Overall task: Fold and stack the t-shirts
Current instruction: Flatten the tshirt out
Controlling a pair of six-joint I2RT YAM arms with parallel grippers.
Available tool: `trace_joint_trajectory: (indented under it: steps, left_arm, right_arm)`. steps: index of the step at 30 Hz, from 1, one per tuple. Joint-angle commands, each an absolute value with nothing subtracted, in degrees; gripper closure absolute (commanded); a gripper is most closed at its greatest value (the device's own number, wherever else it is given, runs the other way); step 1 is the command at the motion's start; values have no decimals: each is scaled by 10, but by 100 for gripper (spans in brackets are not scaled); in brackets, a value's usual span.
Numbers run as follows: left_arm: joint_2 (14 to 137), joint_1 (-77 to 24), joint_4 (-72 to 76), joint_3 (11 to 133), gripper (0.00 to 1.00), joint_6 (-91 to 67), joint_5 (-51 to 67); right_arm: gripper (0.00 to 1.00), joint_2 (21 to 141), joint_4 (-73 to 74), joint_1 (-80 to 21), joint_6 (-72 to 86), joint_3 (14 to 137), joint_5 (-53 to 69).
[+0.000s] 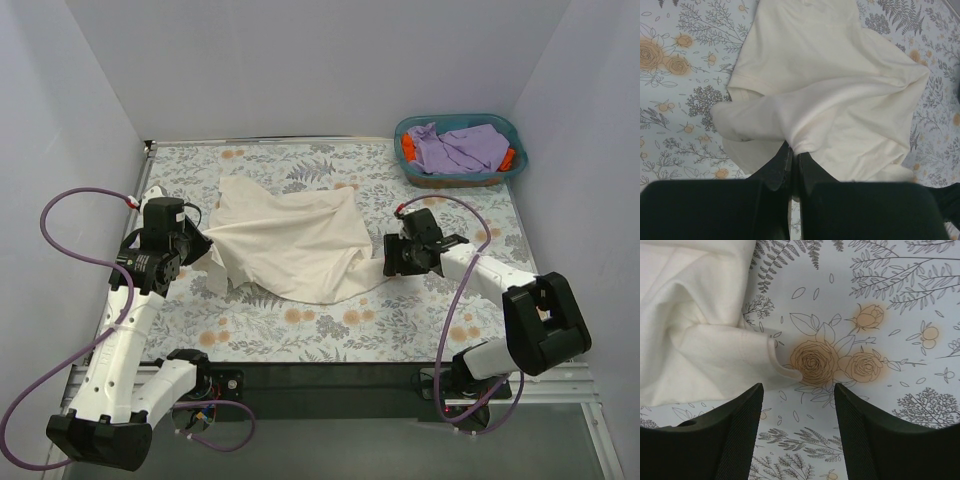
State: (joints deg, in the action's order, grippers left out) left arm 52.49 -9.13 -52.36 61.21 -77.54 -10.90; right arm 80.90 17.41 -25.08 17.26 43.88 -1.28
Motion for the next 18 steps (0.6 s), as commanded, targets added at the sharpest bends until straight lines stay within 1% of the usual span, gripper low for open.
trace_joint_trajectory:
  steps: [1, 7, 10, 14, 16, 17, 18]
  left_arm:
    - [512, -88, -523, 612, 100, -768, -117]
    - [512, -88, -520, 608, 100, -771, -113]
    - [511, -88, -518, 606, 100, -772, -112]
    - [510, -88, -519, 599, 100, -774, -111]
    - [509, -88, -516, 596, 100, -775, -112]
    - [508, -88, -516, 595, 100, -775, -112]
    - [508, -88, -514, 592, 100, -776, -113]
  right_arm:
    - [44, 818, 119, -260, 177, 428, 24]
    - [43, 845, 105, -279, 166, 429, 26]
    - [42, 862, 105, -292, 163, 430, 5]
    - [44, 881, 121, -309, 163, 430, -53]
    - [48, 890, 130, -323, 164, 432, -75]
    - [52, 893, 138, -328, 164, 434, -93]
    - [62, 899, 143, -331, 164, 437, -100]
